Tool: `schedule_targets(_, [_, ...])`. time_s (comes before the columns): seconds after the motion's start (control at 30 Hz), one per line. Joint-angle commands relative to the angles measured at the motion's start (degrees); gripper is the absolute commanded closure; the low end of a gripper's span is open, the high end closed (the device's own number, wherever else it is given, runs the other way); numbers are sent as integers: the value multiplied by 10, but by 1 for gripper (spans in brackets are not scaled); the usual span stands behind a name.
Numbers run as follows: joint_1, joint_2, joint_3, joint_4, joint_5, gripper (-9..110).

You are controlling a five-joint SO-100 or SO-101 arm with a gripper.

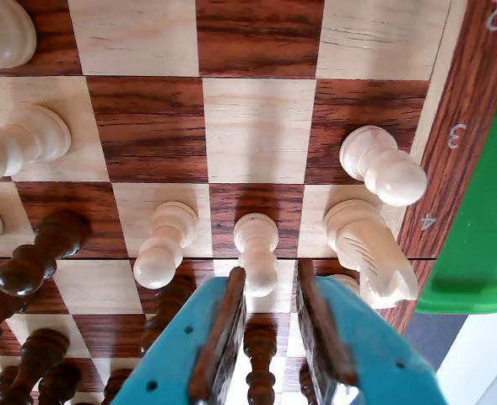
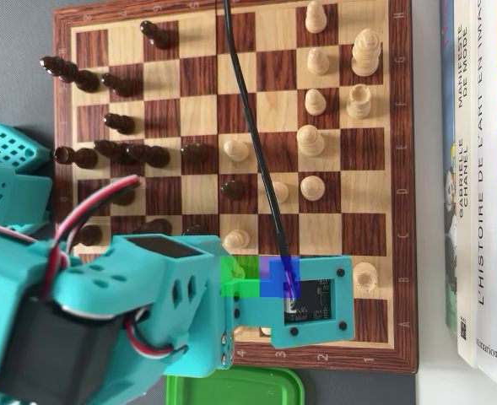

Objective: Play chess

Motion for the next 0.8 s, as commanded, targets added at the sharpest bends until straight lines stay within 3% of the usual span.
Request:
schedule_targets(0.0, [6,40,-14,1,-3,91])
schedule_targets(0.4, [15,156,36,-11,-16,91])
schedule_targets(0.77, [-27,404,231,-183,-15,91])
